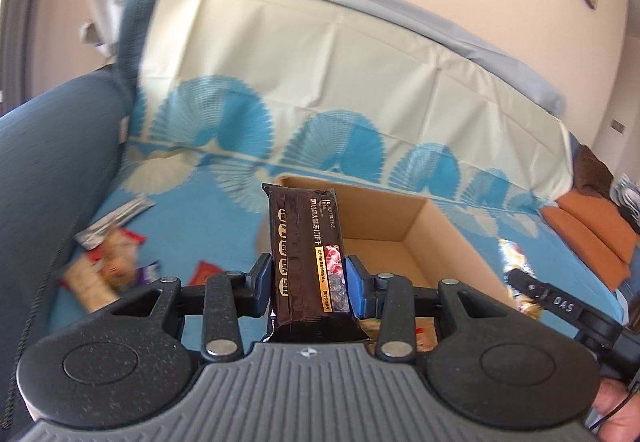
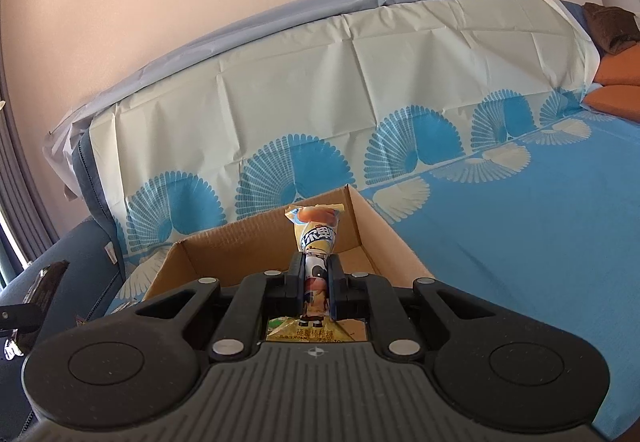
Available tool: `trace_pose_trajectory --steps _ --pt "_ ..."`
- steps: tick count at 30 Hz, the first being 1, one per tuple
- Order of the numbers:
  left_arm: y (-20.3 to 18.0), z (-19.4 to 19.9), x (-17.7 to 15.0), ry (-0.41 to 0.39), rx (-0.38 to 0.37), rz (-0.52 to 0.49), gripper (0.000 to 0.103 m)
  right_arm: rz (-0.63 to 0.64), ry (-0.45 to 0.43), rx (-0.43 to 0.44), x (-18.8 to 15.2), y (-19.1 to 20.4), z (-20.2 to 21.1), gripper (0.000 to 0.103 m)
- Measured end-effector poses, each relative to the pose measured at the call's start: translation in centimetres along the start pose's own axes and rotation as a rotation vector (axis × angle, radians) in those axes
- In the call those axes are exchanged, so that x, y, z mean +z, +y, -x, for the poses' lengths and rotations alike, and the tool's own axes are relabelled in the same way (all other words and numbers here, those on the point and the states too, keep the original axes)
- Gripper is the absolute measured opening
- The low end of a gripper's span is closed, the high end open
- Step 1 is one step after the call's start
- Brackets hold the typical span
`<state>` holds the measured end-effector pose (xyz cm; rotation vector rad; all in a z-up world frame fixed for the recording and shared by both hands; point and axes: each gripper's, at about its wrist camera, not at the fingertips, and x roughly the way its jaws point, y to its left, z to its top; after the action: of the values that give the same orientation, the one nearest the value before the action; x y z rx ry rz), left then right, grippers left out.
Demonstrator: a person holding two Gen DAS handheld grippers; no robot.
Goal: Organize snacks
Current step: 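Carry both snacks over the box and open both grippers to drop them, then move both grippers back toward the remaining snack pile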
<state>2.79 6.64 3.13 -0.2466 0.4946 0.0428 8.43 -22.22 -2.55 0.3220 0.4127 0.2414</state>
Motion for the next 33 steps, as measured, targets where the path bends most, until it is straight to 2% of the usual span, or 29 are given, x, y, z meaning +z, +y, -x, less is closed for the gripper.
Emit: trace_pose_trajectory --steps 5,12,15,16,17,18,19,25,28,33 --pt "-4.2 -2.6 -0.1 0.014 -0.058 -0.058 0.042 -0.003 -0.015 0.004 0.0 -0.3 0.2 0.011" --pt "-7.6 -4.5 -1.0 0.039 -0.133 -0.089 0.043 0.002 -0.017 0.007 0.0 -0.1 0.4 0.011" --pt "-8.3 -5.1 -1.4 0.068 -0.156 -0.119 0.046 0.026 -0.006 0.006 0.0 0.4 0.2 0.016" --pt "-8.4 -5.1 -1.6 0.071 -0.149 -0.132 0.048 0.035 -0.001 0.001 0.0 0.5 0.2 0.025" --pt "-8.3 -5.0 -1.7 0.07 -0.143 -0.14 0.055 0.043 -0.005 -0.008 0.0 0.7 0.2 0.032" --pt "-8.0 -4.8 -1.9 0.067 -0.136 -0.143 0.058 0.05 -0.014 -0.015 0.0 0.8 0.4 0.042" --pt "-7.5 -4.4 -2.0 0.058 -0.128 -0.142 0.059 0.054 -0.019 -0.018 0.0 0.9 0.5 0.044" --pt "-2.1 -0.4 -3.5 -0.059 -0.038 -0.152 0.059 0.076 -0.021 -0.028 -0.2 1.4 0.8 0.045" --pt "1.5 1.7 -4.9 -0.082 0.015 -0.162 0.058 0.095 -0.032 -0.032 -0.3 1.9 1.2 0.048" --pt "7.4 3.9 -5.3 -0.04 0.053 -0.151 0.041 0.135 -0.051 -0.036 -0.5 2.8 1.9 0.051"
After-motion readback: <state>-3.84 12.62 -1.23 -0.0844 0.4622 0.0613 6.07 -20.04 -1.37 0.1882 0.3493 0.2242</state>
